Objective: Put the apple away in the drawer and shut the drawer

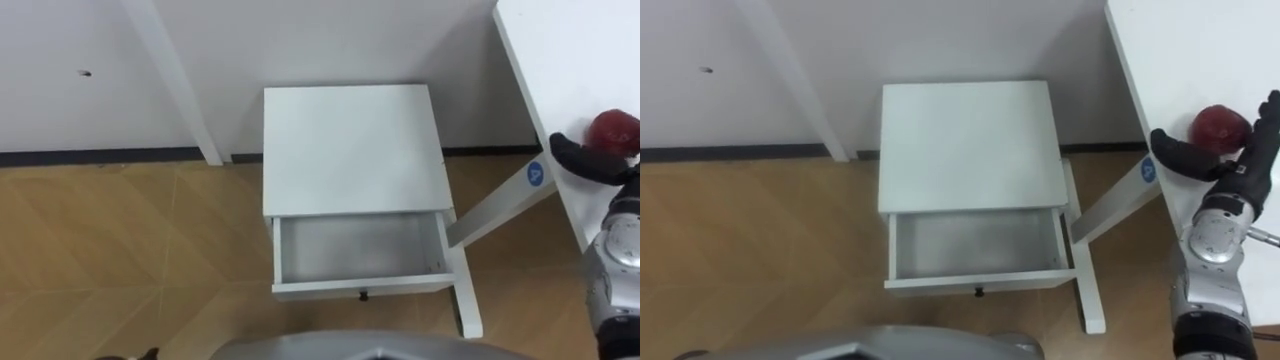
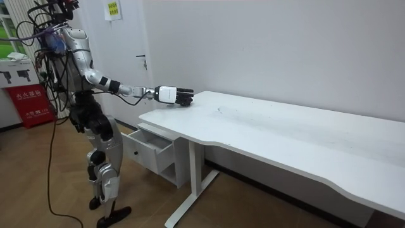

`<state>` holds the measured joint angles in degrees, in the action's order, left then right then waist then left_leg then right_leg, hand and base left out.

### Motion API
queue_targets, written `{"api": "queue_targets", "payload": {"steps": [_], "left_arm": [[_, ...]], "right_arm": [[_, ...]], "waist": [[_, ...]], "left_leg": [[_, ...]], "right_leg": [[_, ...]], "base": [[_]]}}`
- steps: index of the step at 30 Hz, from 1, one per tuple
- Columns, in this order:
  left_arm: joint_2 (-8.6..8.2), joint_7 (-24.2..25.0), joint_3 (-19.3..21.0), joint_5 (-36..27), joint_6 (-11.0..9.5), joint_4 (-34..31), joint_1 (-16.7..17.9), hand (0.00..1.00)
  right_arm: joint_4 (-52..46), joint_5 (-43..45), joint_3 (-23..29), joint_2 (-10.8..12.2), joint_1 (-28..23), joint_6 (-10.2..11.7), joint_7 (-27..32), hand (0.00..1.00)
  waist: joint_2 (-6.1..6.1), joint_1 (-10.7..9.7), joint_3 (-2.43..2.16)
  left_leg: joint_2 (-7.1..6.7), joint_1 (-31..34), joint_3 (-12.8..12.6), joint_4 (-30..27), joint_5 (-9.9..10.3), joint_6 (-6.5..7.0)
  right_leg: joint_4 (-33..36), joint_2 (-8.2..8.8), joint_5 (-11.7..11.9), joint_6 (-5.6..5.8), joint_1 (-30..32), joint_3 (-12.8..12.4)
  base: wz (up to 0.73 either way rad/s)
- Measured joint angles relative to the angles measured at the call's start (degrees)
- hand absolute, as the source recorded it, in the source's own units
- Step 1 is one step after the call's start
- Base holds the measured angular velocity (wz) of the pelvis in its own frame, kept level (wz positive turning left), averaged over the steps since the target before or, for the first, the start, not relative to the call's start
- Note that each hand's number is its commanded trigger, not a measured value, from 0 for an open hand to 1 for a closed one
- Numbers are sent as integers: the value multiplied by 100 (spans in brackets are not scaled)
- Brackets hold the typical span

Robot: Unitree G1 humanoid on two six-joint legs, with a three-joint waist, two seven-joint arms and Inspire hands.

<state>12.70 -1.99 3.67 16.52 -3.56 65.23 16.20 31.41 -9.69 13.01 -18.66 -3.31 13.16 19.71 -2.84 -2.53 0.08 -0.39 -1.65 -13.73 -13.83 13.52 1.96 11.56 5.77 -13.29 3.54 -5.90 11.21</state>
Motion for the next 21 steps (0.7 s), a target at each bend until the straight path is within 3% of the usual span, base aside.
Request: {"api": "queue_targets", "payload": {"steps": [8,16,21], "left_arm": [[5,-4,308,123,59,-142,13,0],[14,-6,323,182,49,-258,7,0],[14,-12,325,178,48,-248,7,0]], "right_arm": [[451,22,467,-6,288,-14,-105,100],[461,51,463,-9,290,-5,-163,100],[461,55,394,-2,290,-17,-266,100]], "waist": [[43,-17,-5],[158,-16,-34],[121,-7,-27]], "left_leg": [[45,111,28,-106,3,-2],[109,127,32,-188,12,-18],[110,126,34,-199,11,-17]], "right_leg": [[8,-36,30,-20,42,23],[10,-90,55,-61,27,17],[40,-84,59,-66,16,29]], "base": [[1],[0],[0]]}}
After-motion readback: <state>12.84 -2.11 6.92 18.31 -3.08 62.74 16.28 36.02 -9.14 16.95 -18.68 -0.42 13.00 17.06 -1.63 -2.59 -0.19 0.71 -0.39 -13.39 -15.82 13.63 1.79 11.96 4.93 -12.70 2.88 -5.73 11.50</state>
